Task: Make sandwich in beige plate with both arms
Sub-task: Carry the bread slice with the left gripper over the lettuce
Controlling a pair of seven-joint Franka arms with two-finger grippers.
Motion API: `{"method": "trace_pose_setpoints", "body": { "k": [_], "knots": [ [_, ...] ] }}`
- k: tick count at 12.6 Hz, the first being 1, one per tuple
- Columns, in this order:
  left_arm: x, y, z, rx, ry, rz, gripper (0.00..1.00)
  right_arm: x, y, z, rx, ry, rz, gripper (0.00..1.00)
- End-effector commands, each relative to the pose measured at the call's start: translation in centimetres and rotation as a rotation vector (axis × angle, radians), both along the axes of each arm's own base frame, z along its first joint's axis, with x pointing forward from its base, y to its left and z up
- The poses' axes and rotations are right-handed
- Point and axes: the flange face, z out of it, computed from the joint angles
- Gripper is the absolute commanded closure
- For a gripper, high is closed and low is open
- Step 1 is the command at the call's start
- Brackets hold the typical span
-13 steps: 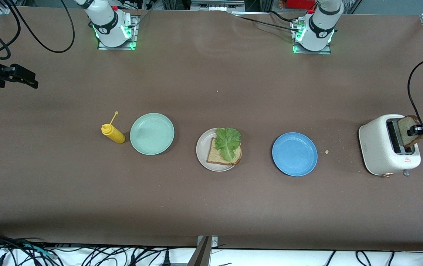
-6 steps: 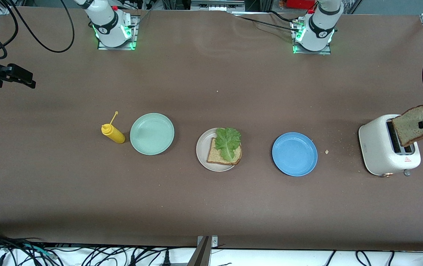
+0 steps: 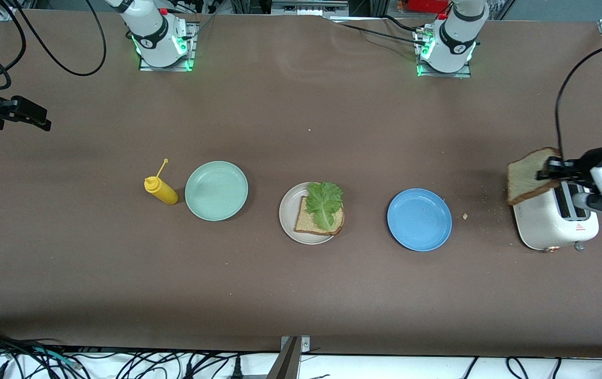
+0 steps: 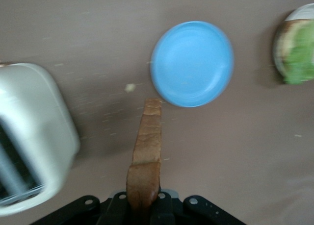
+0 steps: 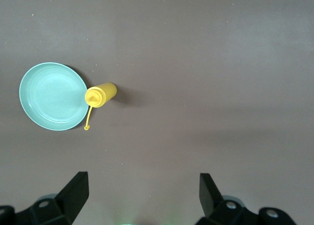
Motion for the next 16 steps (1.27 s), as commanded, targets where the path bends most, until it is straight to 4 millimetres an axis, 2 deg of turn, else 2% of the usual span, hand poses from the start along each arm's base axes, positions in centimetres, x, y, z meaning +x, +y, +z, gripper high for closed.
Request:
{"method": "trace_pose_setpoints", "body": {
  "k": [1,3,4,5,7,9,11,15,16],
  "knots": [
    [0.5,-7.1,-2.2,-0.101,0.077,-0.007,1.0,0.3,0.1,0.5,0.023,-0.014,0.002,0.0],
    [0.7,-15.1,-5.6,-0.235,0.184,0.005,1.0,0.3,0.2,0.5,0.024,-0.014,0.002,0.0],
    [0.6,-18.6,-8.1,-0.286,0.24,-0.009,1.0,0.3,0.2,0.5,0.024,-0.014,0.0,0.0],
    [0.7,-21.0,-10.4,-0.338,0.277,-0.013,1.0,0.3,0.2,0.4,0.024,-0.014,0.0,0.0],
    [1.8,-23.8,-13.2,-0.463,0.278,0.05,1.0,0.3,0.2,0.4,0.021,-0.014,0.0,0.0],
    [1.8,-28.2,-16.0,-0.525,0.269,0.078,1.0,0.4,0.2,0.4,0.022,-0.02,0.0,0.0],
    [2.1,-31.3,-18.6,-0.577,0.238,0.135,1.0,0.6,0.2,0.5,0.016,-0.033,0.001,0.0],
    [3.1,-33.9,-21.9,-0.63,0.147,0.227,1.0,0.6,0.1,0.5,0.013,-0.033,-0.001,0.0],
    [3.0,-34.6,-23.5,-0.655,0.128,0.23,1.0,0.6,0.2,0.5,0.013,-0.033,0.001,0.0]
  ]
}}
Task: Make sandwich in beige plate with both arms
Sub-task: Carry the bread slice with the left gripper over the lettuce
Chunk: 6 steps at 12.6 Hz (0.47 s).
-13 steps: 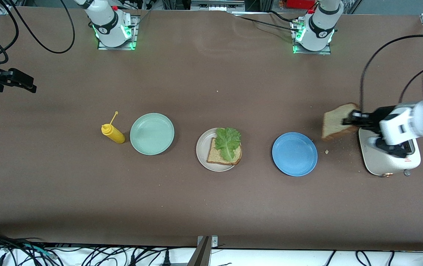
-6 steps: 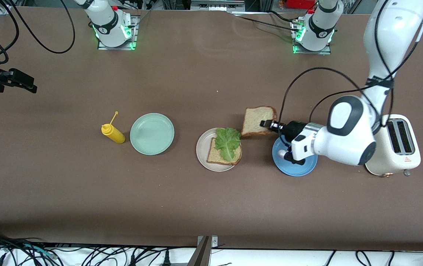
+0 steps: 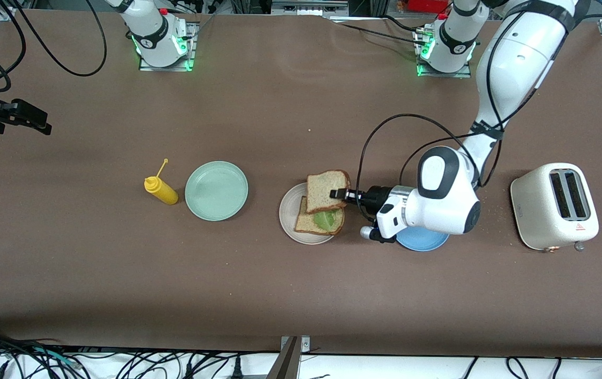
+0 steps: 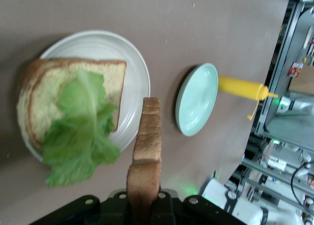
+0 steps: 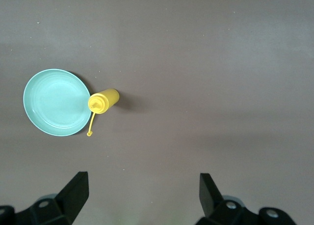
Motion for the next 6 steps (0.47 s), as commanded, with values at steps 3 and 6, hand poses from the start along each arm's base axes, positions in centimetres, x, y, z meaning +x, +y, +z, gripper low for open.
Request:
{"method": "trace_pose_setpoints", "body": {
  "k": [3,6],
  "knots": [
    [0.7,-1.5,-4.8,-0.097,-0.107,0.018,1.0,0.3,0.0,0.4,0.006,-0.012,-0.001,0.0],
    [-0.2,-2.1,-7.1,-0.113,-0.157,-0.054,0.93,0.3,0.1,0.4,0.007,-0.013,-0.001,0.0]
  ]
}}
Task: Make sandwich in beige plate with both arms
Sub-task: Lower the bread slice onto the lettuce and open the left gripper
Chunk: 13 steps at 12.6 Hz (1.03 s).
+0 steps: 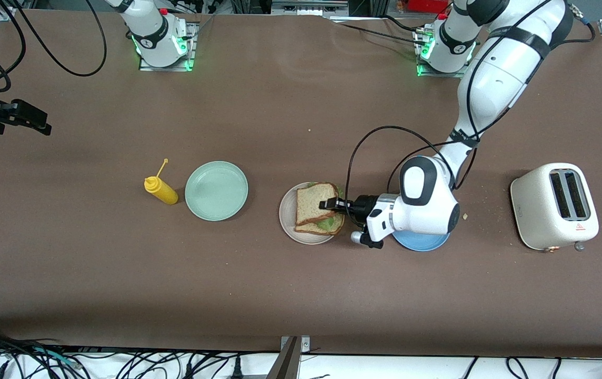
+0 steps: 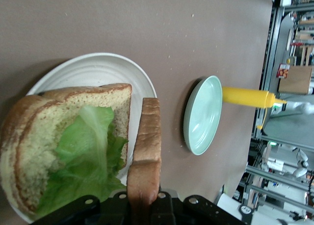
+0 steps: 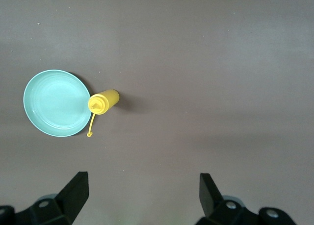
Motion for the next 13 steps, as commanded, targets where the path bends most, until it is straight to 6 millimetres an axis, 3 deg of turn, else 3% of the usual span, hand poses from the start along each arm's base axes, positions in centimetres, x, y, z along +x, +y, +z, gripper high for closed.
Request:
{"method": "trace_pose_setpoints", "body": {
  "k": [1,2,6,8,13],
  "knots": [
    [0.4,-0.3,-1.1,-0.044,-0.05,-0.018,0.51,0.3,0.1,0.4,0.007,-0.012,-0.001,0.0],
    [0.6,0.0,-0.7,-0.038,-0.065,-0.024,0.02,0.3,0.1,0.4,0.007,-0.012,-0.001,0.0],
    [1.3,0.9,0.6,-0.002,-0.108,-0.044,0.0,0.3,0.1,0.3,0.007,-0.012,-0.001,0.0],
    [1.7,1.3,3.1,0.047,-0.167,-0.079,0.0,0.3,0.1,0.3,0.007,-0.01,-0.001,0.0],
    [2.9,4.8,6.2,0.175,-0.26,-0.156,0.0,0.3,0.1,0.3,0.007,-0.012,-0.001,0.0]
  ]
}}
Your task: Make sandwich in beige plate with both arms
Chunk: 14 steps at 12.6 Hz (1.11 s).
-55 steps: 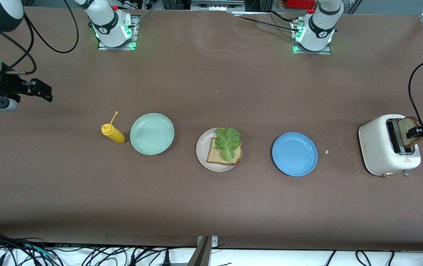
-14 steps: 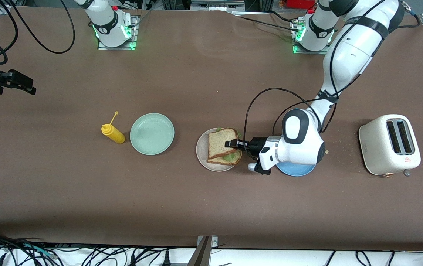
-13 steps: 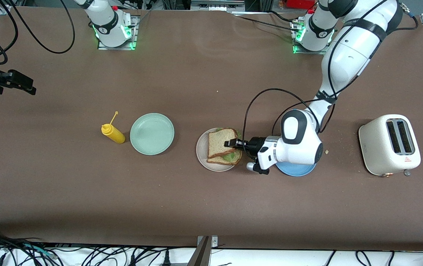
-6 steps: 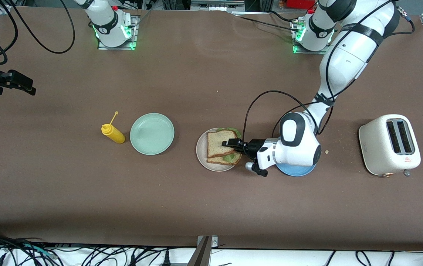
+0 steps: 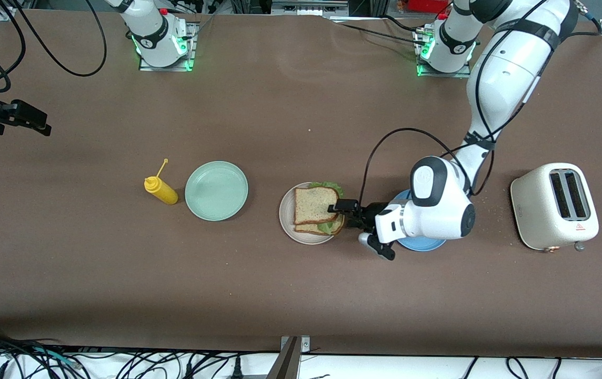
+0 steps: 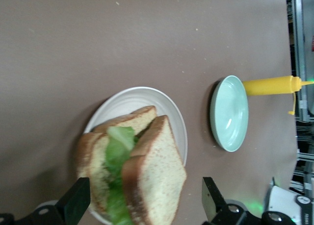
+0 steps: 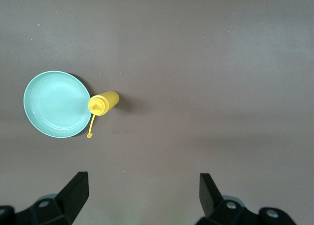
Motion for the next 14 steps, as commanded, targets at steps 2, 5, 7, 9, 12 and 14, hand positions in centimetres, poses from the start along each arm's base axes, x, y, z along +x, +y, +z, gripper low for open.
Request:
{"method": "trace_pose_setpoints", "body": {
  "k": [2,5,7,9,12,14],
  "knots": [
    [-0.1,3.6,4.2,0.133,-0.018,-0.077,0.0,0.3,0.1,0.2,0.007,-0.009,-0.001,0.0],
    [-0.5,7.2,8.8,0.316,-0.021,-0.136,0.0,0.5,0.1,0.0,0.007,-0.008,-0.001,0.0],
    [-1.5,8.2,12.7,0.428,-0.008,-0.136,0.0,0.5,0.1,0.0,0.007,-0.008,-0.001,0.0],
    [-3.0,9.1,17.3,0.572,-0.004,-0.119,0.0,0.5,0.1,0.0,0.007,-0.008,-0.001,0.0],
    [-5.4,10.7,24.3,0.707,0.001,-0.037,0.0,0.5,0.1,0.0,0.007,-0.008,-0.001,0.0],
    [-6.8,11.7,27.8,0.74,-0.014,-0.023,0.0,0.4,0.1,0.1,0.007,-0.009,-0.002,0.0]
  ]
}}
